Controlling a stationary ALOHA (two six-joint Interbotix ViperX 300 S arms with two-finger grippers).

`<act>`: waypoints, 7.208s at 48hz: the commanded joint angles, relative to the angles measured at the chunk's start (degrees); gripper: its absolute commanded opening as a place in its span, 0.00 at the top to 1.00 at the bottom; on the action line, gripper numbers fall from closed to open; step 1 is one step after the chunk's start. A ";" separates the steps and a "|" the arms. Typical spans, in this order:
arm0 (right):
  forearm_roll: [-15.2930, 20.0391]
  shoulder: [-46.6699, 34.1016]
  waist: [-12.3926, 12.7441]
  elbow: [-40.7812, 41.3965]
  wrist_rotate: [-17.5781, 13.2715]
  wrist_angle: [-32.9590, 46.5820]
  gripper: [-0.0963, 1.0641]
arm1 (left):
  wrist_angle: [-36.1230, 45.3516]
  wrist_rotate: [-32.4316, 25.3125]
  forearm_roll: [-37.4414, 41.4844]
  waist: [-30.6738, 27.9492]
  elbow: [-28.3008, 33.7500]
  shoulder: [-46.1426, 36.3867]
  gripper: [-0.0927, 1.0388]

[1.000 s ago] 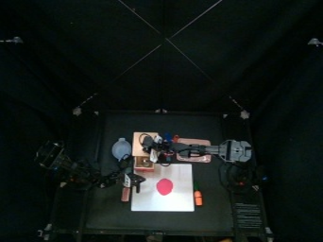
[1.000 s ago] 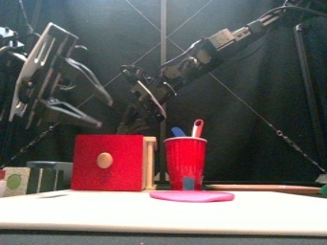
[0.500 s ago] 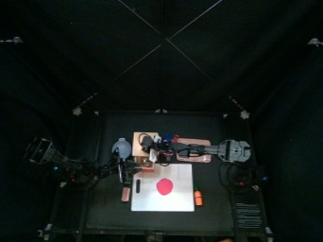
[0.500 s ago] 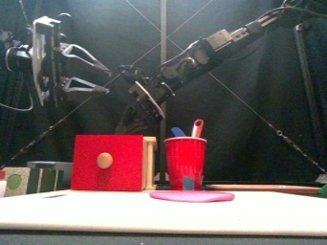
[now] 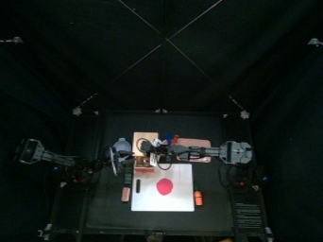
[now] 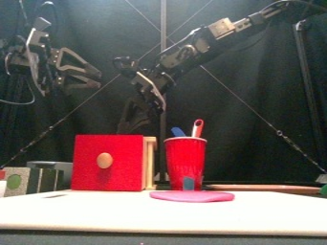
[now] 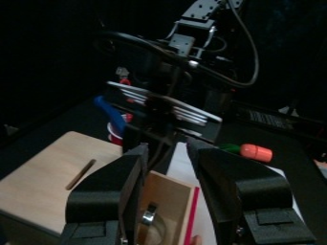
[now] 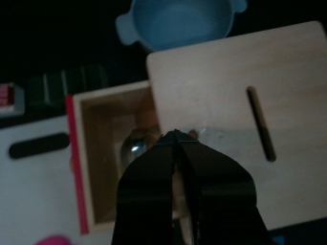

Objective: Get the cutter from the drawer then cut the dough then place the extra dough in the bowl
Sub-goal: Place the cutter on the board

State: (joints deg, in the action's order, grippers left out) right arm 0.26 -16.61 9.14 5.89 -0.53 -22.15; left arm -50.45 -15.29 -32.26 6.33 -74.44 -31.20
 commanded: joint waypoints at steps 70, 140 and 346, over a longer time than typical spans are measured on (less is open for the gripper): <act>-12.83 -4.57 -5.19 -15.29 -10.20 -21.71 0.29 | 10.55 -6.24 17.14 -2.99 -5.54 -8.00 0.23; -14.24 -8.96 -3.96 -15.91 -10.72 -21.18 0.31 | 14.24 -5.27 13.97 -2.55 -8.61 -13.54 0.24; -23.29 25.22 -26.02 32.17 -49.66 -17.23 0.51 | 14.33 -5.36 7.21 -11.07 -3.87 -13.54 0.23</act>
State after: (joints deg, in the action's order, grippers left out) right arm -22.06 6.50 -16.52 38.67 -49.66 -39.64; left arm -35.86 -20.57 -24.87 -4.66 -79.98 -44.82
